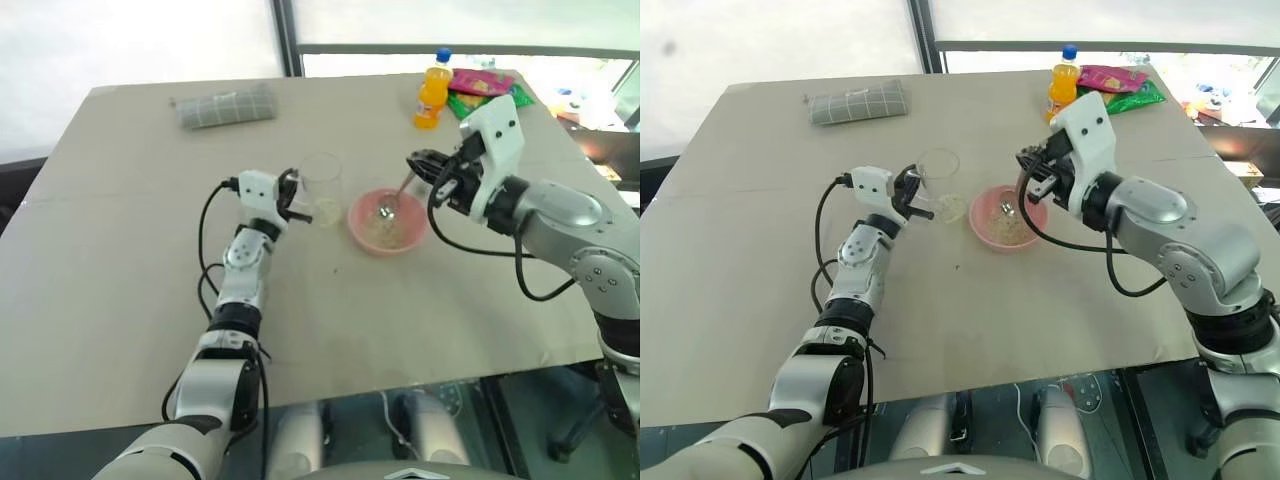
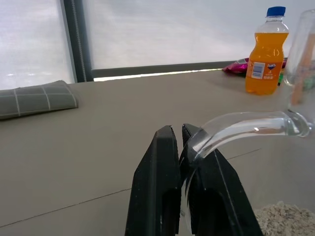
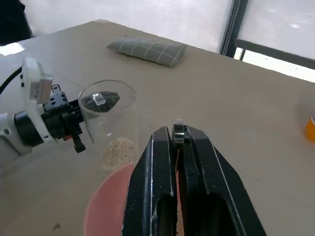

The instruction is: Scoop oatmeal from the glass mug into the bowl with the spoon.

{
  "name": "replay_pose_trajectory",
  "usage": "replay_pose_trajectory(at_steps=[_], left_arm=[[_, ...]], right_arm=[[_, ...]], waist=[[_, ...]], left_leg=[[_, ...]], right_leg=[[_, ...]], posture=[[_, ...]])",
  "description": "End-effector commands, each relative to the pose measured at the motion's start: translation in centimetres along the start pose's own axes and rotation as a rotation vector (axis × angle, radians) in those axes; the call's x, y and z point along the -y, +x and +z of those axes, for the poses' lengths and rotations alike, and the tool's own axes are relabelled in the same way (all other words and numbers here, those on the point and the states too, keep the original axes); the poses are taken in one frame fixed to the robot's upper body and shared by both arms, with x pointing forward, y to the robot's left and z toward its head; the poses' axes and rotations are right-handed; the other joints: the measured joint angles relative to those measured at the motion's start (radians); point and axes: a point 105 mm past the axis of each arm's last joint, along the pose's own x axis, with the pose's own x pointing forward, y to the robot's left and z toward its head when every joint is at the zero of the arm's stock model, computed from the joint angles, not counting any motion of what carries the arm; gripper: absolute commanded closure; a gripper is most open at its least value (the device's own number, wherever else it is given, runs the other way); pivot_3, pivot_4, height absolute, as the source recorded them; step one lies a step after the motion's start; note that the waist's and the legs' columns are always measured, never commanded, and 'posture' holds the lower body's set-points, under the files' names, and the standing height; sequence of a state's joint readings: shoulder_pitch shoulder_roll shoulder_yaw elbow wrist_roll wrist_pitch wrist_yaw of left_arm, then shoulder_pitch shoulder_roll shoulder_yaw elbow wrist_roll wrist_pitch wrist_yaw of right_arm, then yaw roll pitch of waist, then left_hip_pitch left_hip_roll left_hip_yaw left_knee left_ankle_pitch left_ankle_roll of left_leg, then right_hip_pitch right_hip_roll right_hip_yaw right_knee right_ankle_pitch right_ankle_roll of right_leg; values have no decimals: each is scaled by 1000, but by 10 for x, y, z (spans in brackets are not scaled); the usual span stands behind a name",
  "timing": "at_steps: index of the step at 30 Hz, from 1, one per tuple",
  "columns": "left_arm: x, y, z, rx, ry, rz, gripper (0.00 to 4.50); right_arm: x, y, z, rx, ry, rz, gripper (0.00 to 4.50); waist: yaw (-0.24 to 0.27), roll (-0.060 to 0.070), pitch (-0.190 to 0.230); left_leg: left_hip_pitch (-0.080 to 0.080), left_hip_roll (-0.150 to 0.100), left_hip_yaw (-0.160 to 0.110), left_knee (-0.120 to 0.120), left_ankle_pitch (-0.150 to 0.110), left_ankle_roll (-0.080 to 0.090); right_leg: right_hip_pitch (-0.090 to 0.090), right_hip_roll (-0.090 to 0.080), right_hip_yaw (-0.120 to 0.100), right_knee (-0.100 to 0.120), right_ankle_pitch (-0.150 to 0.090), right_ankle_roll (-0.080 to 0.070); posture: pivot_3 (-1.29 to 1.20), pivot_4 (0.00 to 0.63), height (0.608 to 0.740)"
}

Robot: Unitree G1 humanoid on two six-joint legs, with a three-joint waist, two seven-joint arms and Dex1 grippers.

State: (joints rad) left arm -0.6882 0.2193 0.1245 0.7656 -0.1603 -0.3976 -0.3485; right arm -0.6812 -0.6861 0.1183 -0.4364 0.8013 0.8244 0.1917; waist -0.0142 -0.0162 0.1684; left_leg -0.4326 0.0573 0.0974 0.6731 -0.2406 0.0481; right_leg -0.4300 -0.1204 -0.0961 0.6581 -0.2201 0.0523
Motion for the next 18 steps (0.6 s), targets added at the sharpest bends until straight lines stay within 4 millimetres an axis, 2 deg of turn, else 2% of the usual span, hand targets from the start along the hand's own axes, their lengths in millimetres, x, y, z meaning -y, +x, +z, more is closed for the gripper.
replay_pose_trajectory(at_steps=[1,4,6,10,14,18], left_arm=[[-6,-5,-4,-19,3,17,4454],[-7,-5,-2,-17,-2,18,4454],[-7,-5,-2,-15,-5,14,4454],[-8,-6,-1,-17,-6,17,4454],[-10,-6,-1,-19,-6,32,4454],[-9,-5,1,-16,-12,27,4454]], right_arm=[[15,-5,19,89,14,-49,4500],[29,-5,32,159,129,-85,4500],[36,-4,51,250,239,-96,4500],[40,1,79,356,374,-83,4500],[25,13,97,401,445,-2,4500],[7,31,86,348,453,58,4500]], waist=[[-1,0,0],[0,0,0],[-1,0,0],[-1,0,0],[-1,0,0],[-1,0,0]], left_leg=[[0,0,0,0,0,0],[0,0,0,0,1,-2],[0,0,0,0,1,-2],[0,0,0,0,2,-3],[0,0,0,0,2,-3],[0,0,0,0,2,-3]], right_leg=[[0,0,0,0,0,0],[0,0,0,0,0,0],[0,0,0,0,0,0],[0,0,0,1,0,0],[0,0,0,0,0,0],[0,0,0,0,0,0]], posture=[[0,150,718],[0,150,718],[0,150,718],[0,150,718],[0,150,718],[0,150,718]])
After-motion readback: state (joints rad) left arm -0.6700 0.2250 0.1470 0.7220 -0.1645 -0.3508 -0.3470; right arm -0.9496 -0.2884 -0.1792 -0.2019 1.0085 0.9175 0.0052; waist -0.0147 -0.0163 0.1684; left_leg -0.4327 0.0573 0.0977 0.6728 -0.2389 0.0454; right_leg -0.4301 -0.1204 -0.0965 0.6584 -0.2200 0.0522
